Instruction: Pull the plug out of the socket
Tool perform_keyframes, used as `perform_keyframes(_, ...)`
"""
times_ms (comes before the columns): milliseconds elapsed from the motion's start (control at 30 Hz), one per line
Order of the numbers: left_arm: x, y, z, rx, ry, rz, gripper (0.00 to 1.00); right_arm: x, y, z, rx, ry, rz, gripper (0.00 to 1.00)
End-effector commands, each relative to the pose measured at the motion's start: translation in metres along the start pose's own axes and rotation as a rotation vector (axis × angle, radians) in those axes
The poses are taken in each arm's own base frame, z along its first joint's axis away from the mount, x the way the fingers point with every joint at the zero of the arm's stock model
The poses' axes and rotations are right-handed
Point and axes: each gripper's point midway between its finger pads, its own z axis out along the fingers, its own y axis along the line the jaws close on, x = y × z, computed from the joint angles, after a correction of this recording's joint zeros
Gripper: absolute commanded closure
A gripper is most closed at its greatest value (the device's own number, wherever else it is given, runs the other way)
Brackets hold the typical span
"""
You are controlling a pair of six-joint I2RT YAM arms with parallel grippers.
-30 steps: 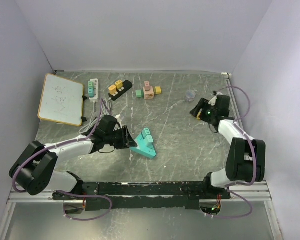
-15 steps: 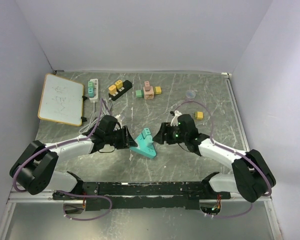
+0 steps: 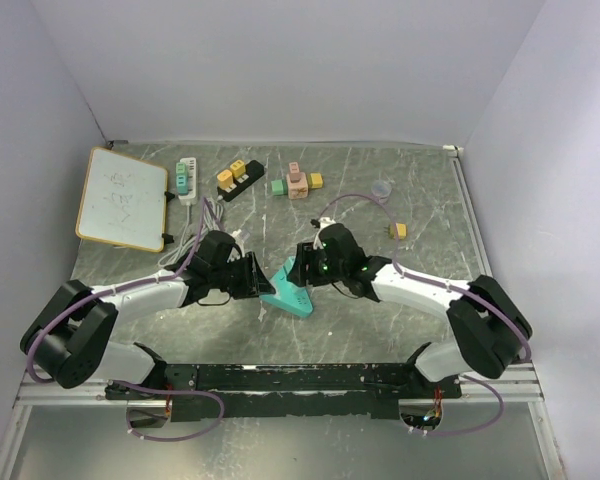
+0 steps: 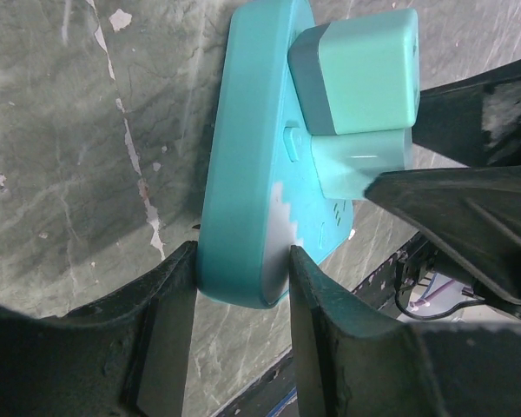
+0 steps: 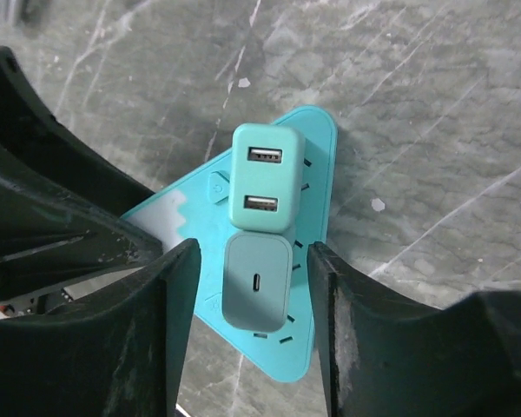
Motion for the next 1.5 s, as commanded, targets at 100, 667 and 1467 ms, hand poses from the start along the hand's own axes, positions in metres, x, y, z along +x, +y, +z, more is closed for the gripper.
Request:
perform_keyframes(100, 0.023, 0.028, 0.005, -0.088, 0.066, 0.001, 0.93, 0.009, -0.002, 0.009, 0.131, 0.038, -0.054, 0.53)
perform_keyframes(667, 0.001, 0.033, 0.002, -0.166, 0.019, 0.125, 0.22, 0.025, 0.007, 0.02, 0.185, 0.09, -0.138, 0.84)
perform_keyframes(1467, 0.045, 0.104, 0.013, -0.455, 0.152, 0.066, 0.22, -0.012, 0.04, 0.017, 0.224, -0.025, -0.203, 1.0)
